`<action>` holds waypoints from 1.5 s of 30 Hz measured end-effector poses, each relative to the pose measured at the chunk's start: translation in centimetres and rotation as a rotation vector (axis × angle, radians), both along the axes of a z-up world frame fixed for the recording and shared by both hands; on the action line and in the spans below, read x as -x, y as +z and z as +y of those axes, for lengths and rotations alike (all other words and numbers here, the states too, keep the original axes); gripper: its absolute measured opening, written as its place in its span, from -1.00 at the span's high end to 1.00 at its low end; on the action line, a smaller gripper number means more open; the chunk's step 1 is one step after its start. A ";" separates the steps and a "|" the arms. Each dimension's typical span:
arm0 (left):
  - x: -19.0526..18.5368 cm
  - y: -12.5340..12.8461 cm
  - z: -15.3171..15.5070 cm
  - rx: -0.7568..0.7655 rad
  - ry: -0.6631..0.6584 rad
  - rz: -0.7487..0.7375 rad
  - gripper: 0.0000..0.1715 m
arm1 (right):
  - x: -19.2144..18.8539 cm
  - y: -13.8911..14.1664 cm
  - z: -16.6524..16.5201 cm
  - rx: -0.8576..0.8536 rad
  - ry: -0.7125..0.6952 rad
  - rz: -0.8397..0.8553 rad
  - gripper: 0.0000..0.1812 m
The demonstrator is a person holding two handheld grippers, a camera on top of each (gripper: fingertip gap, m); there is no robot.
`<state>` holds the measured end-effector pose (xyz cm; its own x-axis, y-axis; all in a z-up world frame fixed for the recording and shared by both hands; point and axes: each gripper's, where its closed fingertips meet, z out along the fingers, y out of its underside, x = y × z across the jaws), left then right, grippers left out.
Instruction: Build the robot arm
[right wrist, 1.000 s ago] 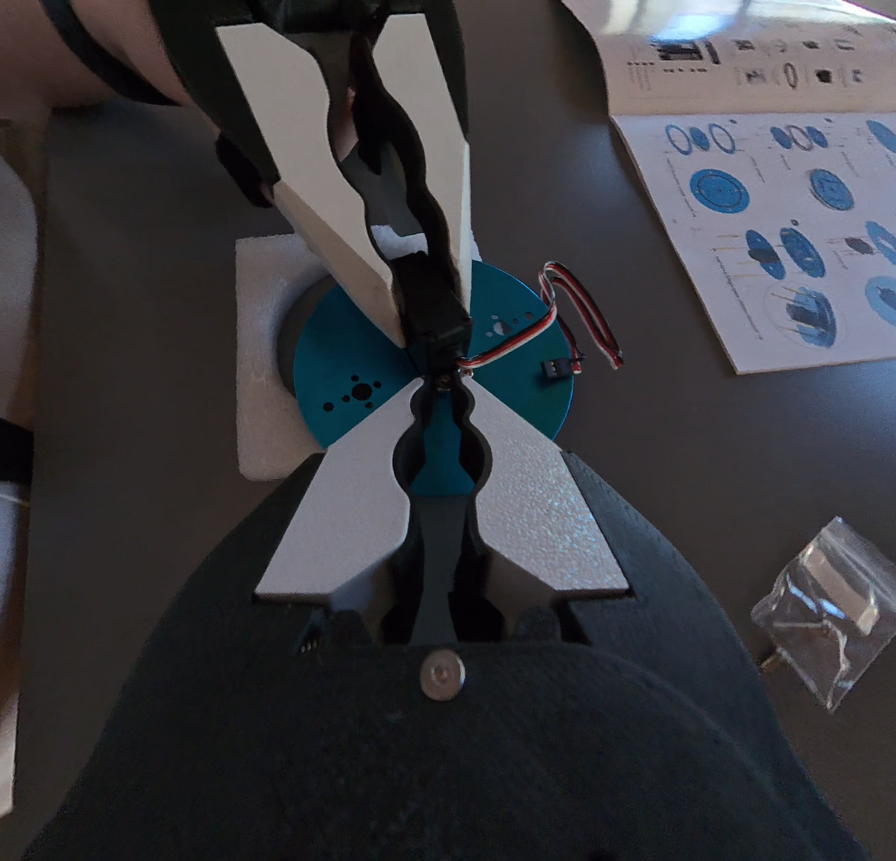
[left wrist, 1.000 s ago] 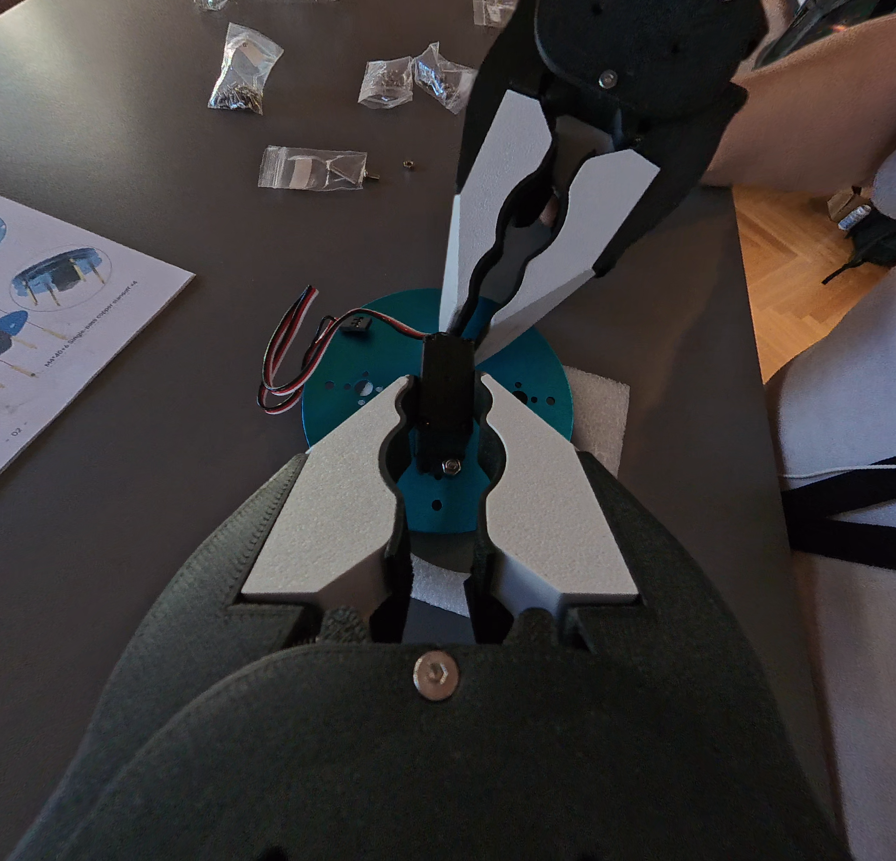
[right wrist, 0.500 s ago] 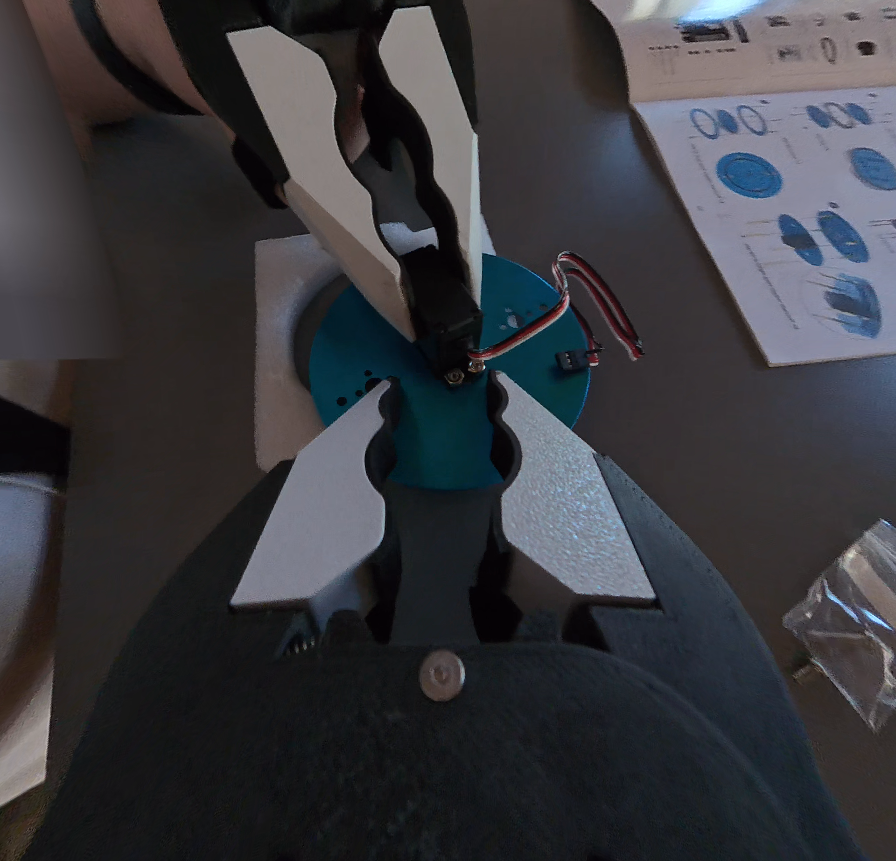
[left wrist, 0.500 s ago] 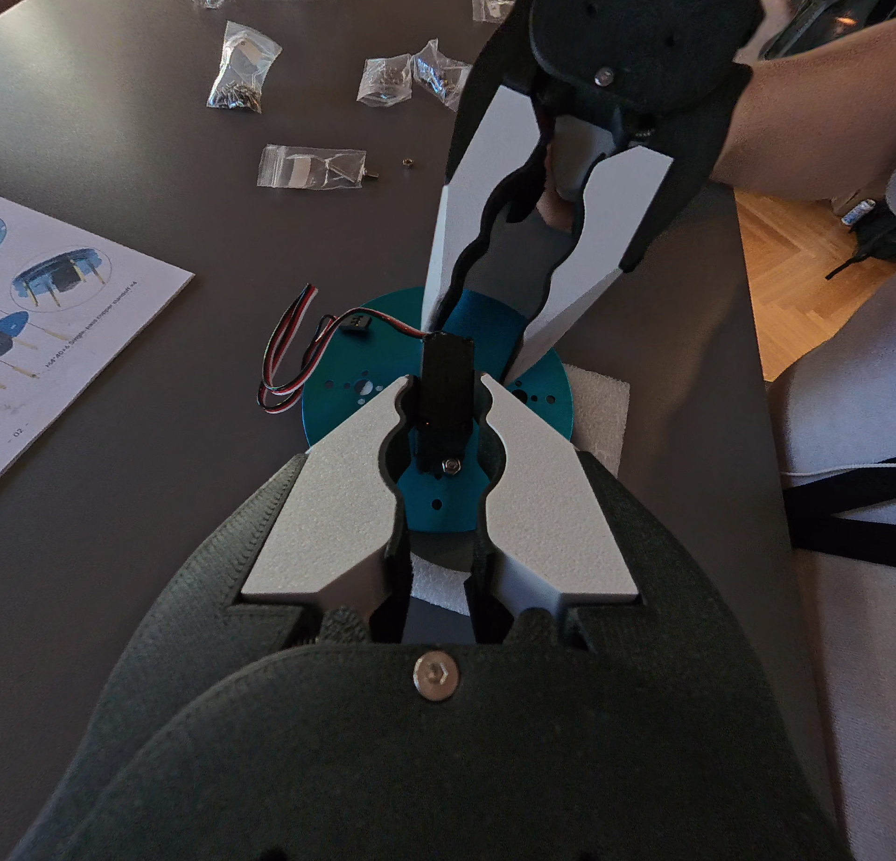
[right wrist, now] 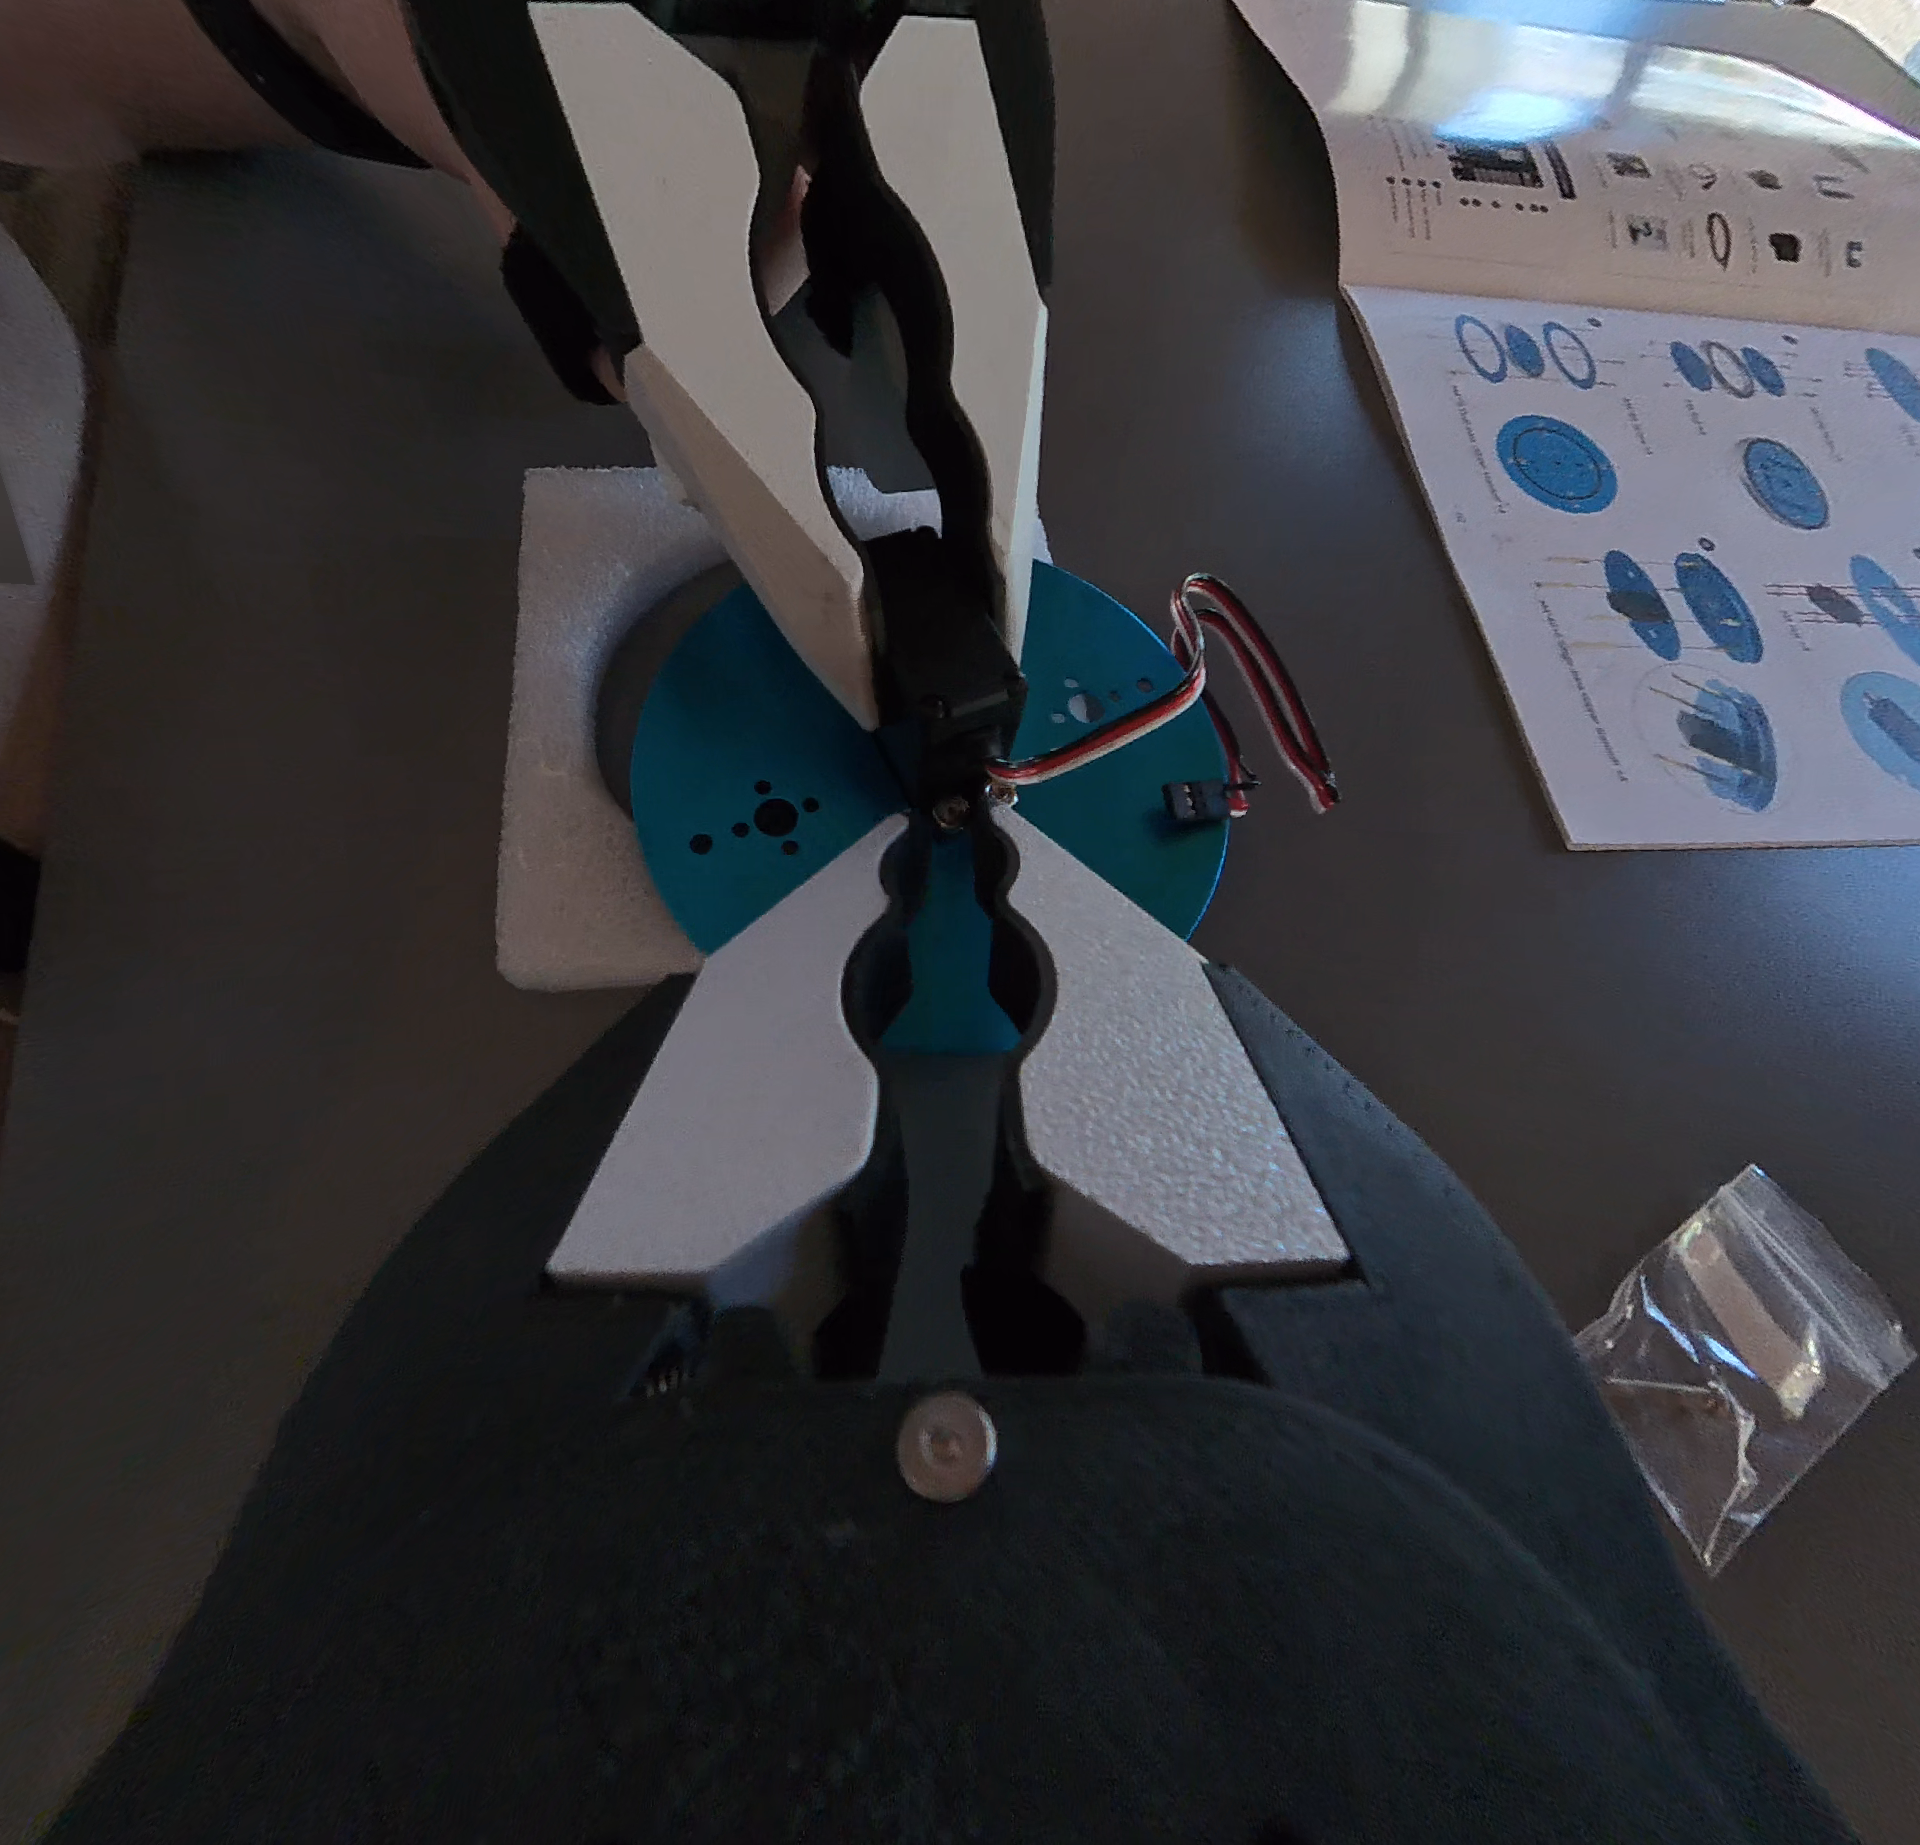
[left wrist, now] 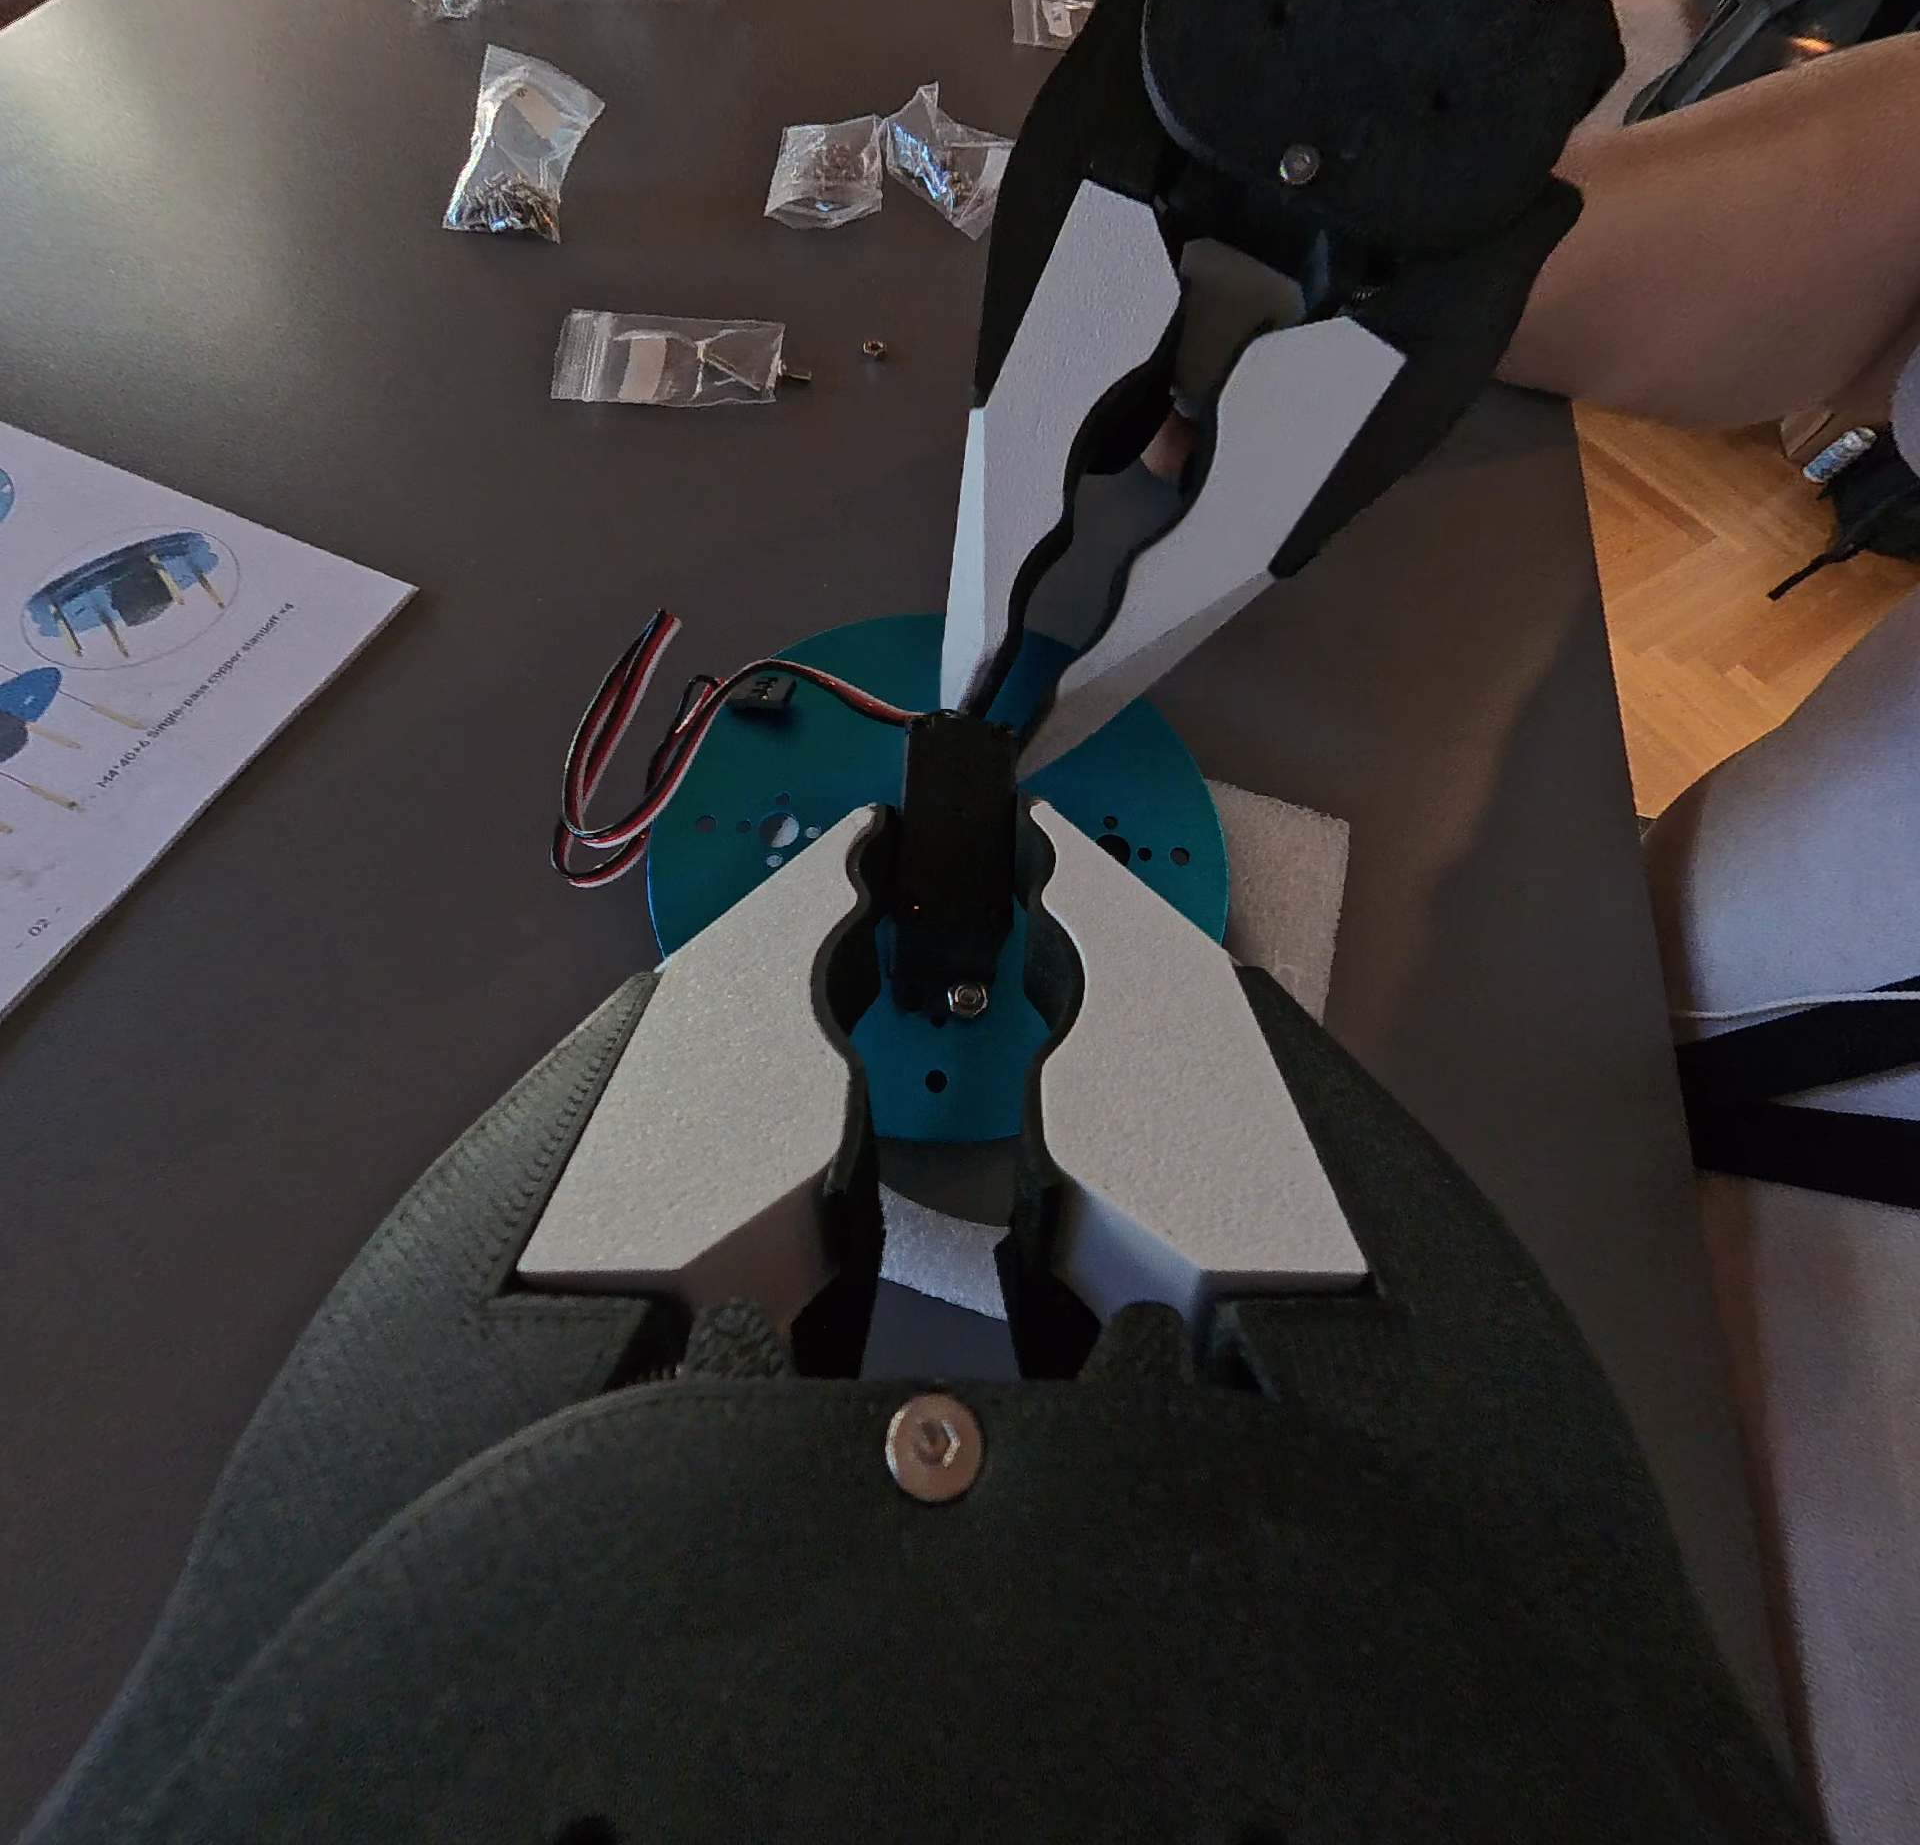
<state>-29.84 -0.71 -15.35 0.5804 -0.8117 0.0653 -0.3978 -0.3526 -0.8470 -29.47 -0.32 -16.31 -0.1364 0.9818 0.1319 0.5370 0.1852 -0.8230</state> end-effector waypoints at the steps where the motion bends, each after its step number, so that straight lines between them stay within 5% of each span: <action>1: 0.0 0.0 0.0 -0.001 0.000 0.001 0.74 | 0.0 0.0 0.0 -0.001 0.004 -0.002 0.92; 8: 0.0 0.0 0.1 0.002 0.002 -0.003 0.74 | 0.0 -0.1 0.1 0.068 -0.036 -0.011 0.93; 15: 0.0 0.0 0.1 -0.001 0.008 0.006 0.74 | -0.2 -0.1 0.2 0.178 -0.333 0.013 0.93; 19: 0.0 0.0 0.1 -0.001 0.009 0.006 0.74 | -0.2 -0.1 0.2 0.125 -0.359 0.012 0.93; 24: 0.0 0.0 0.1 0.000 0.008 0.003 0.73 | 0.0 0.1 -0.6 0.178 -0.165 0.010 0.76; 30: 0.0 0.0 0.0 0.003 0.002 -0.014 0.73 | -0.8 0.4 0.4 -0.004 0.135 -0.009 0.69; 34: 0.0 0.0 0.0 -0.002 -0.001 -0.008 0.73 | -1.1 -0.1 -1.2 0.093 0.360 -0.070 0.69; 45: 0.0 0.0 -0.1 0.005 -0.009 -0.020 0.73 | -0.6 2.0 0.2 0.080 0.343 0.125 0.74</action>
